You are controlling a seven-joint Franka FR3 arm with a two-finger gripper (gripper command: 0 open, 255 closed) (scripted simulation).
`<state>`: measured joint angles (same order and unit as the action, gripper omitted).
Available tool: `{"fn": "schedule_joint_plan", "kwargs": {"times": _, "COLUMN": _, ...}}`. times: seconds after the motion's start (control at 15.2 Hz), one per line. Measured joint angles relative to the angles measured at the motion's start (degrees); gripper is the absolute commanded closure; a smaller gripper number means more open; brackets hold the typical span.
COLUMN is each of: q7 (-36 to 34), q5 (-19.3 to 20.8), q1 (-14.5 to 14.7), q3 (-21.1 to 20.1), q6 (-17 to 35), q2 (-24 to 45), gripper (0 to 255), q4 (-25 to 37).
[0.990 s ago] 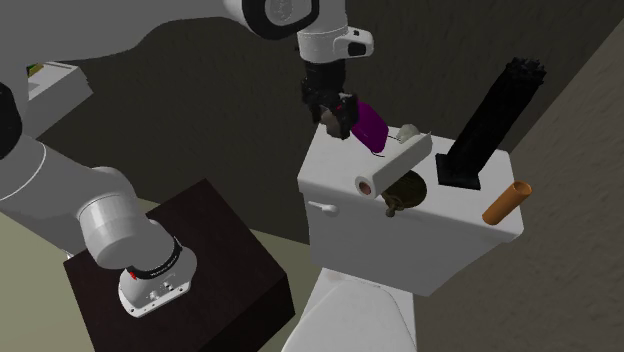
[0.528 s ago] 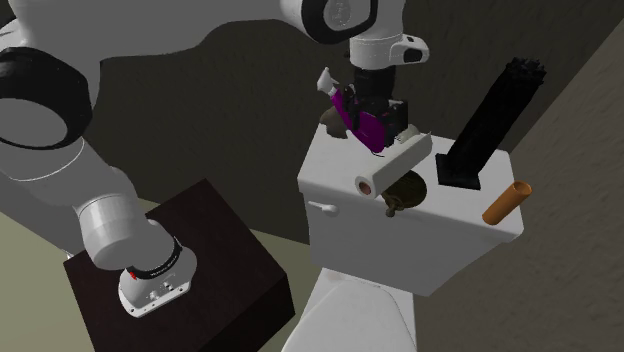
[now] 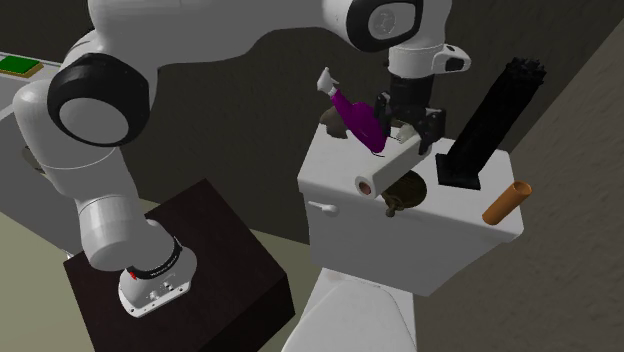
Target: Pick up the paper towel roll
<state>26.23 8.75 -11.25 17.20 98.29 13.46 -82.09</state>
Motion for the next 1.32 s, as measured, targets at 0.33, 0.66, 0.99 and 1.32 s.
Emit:
{"fn": "schedule_joint_plan", "kwargs": {"times": 0.33, "q7": -0.67, "q5": 0.22, "q1": 0.06, "q3": -0.02, "q6": 3.98, "q2": -0.29, "gripper": 0, "q4": -4.34}}
{"fn": "schedule_joint_plan", "kwargs": {"times": 0.66, "q7": -0.75, "q5": 0.22, "q1": 0.06, "q3": -0.03, "q6": 4.36, "q2": -0.22, "gripper": 255, "q4": -4.61}}
{"fn": "schedule_joint_plan", "kwargs": {"times": 0.99, "q7": -0.74, "q5": 0.21, "q1": 0.07, "q3": -0.04, "q6": 4.34, "q2": -0.23, "gripper": 255, "q4": -4.56}}
{"fn": "schedule_joint_plan", "kwargs": {"times": 1.32, "q7": -0.37, "q5": 0.11, "q1": 0.06, "q3": -0.04, "q6": 2.01, "q2": -0.08, "gripper": 255, "q4": -2.11}}
